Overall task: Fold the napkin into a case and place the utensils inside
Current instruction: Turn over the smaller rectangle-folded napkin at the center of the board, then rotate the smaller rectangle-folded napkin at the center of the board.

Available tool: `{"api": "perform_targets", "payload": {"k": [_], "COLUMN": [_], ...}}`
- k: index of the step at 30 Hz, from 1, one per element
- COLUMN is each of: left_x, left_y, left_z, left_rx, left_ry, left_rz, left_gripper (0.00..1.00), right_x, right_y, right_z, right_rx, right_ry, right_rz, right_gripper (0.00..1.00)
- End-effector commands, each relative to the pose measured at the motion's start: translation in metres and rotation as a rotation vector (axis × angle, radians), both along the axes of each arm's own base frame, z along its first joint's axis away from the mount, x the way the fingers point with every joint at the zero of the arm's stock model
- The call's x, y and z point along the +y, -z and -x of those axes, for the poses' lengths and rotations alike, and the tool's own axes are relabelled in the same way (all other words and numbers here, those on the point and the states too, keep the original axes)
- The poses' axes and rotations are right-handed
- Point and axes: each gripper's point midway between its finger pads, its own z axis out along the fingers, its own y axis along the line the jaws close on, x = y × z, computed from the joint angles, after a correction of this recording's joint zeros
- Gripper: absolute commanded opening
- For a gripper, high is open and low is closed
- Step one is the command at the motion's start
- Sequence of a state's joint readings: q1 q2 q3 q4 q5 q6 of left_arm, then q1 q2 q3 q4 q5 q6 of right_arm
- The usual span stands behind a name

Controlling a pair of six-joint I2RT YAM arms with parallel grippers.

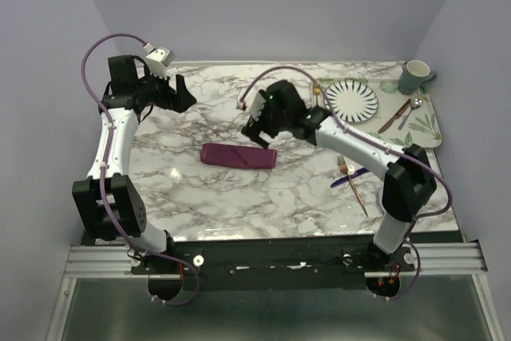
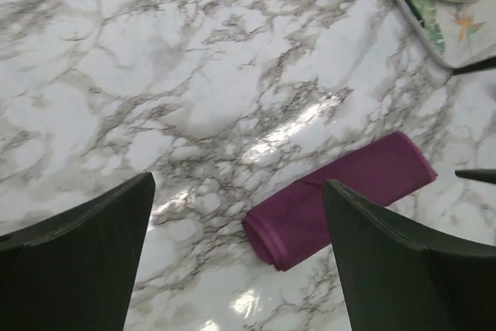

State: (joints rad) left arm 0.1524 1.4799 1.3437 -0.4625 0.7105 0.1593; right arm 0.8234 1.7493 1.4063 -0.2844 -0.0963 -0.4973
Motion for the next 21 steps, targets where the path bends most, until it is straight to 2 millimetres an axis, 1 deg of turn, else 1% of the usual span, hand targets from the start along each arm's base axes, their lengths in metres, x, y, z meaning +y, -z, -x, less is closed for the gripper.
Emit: {"api": "perform_targets", "payload": {"k": [1, 2, 3, 4, 5, 6, 7, 8, 9, 10, 11, 12, 13, 14, 15, 16, 17, 18, 20, 21], "left_x": [-0.049, -0.056, -0.066, -0.075, -0.082, -0.091, -0.095, -0.098, -0.100, -0.100, -0.100, -0.100, -0.100, -0.100, -0.099, -0.099, -0.098, -0.096, -0.093, -0.092], "left_y": [0.041, 0.059, 0.060, 0.061, 0.073, 0.081, 0.086, 0.096, 0.106, 0.113, 0.122, 0.136, 0.143, 0.150, 0.164, 0.170, 0.176, 0.189, 0.200, 0.209], "left_z": [0.023, 0.036, 0.041, 0.046, 0.054, 0.059, 0.063, 0.067, 0.068, 0.070, 0.072, 0.073, 0.075, 0.076, 0.076, 0.078, 0.078, 0.079, 0.081, 0.082], "left_rx": [0.262, 0.331, 0.378, 0.391, 0.451, 0.499, 0.550, 0.576, 0.610, 0.640, 0.672, 0.718, 0.744, 0.772, 0.810, 0.833, 0.846, 0.875, 0.906, 0.925], "left_ry": [0.119, 0.108, 0.098, 0.128, 0.129, 0.137, 0.127, 0.128, 0.117, 0.100, 0.087, 0.073, 0.063, 0.051, 0.034, 0.028, 0.023, 0.006, -0.006, -0.011], "left_rz": [0.239, 0.294, 0.347, 0.386, 0.420, 0.444, 0.476, 0.485, 0.485, 0.489, 0.493, 0.496, 0.497, 0.500, 0.496, 0.495, 0.487, 0.474, 0.450, 0.441], "left_gripper": [0.98, 0.95, 0.93, 0.86, 0.81, 0.72, 0.67, 0.64, 0.60, 0.53, 0.50, 0.48, 0.45, 0.45, 0.44, 0.43, 0.43, 0.43, 0.42, 0.42], "right_x": [-0.044, -0.044, -0.040, -0.041, -0.035, -0.033, -0.029, -0.026, -0.025, -0.024, -0.024, -0.024, -0.025, -0.026, -0.027, -0.029, -0.030, -0.032, -0.034, -0.036], "right_y": [0.025, 0.023, 0.025, 0.026, 0.021, 0.022, 0.027, 0.028, 0.032, 0.045, 0.051, 0.057, 0.065, 0.077, 0.085, 0.091, 0.104, 0.108, 0.119, 0.129], "right_z": [0.019, 0.030, 0.026, 0.026, 0.034, 0.039, 0.040, 0.046, 0.047, 0.045, 0.045, 0.046, 0.047, 0.047, 0.048, 0.048, 0.049, 0.049, 0.048, 0.051], "right_rx": [0.620, 0.722, 0.765, 0.804, 0.860, 0.893, 0.933, 0.979, 1.006, 1.039, 1.061, 1.077, 1.096, 1.120, 1.132, 1.139, 1.162, 1.171, 1.199, 1.226], "right_ry": [0.009, -0.020, -0.024, -0.027, -0.062, -0.077, -0.089, -0.105, -0.100, -0.084, -0.067, -0.061, -0.051, -0.027, -0.017, -0.007, 0.018, 0.026, 0.057, 0.071], "right_rz": [-0.083, -0.112, -0.128, -0.150, -0.182, -0.193, -0.204, -0.218, -0.219, -0.210, -0.203, -0.196, -0.188, -0.170, -0.159, -0.148, -0.125, -0.121, -0.108, -0.096], "right_gripper": [1.00, 1.00, 1.00, 1.00, 0.99, 0.96, 0.91, 0.83, 0.68, 0.64, 0.60, 0.53, 0.52, 0.52, 0.52, 0.52, 0.52, 0.52, 0.52, 0.52]}}
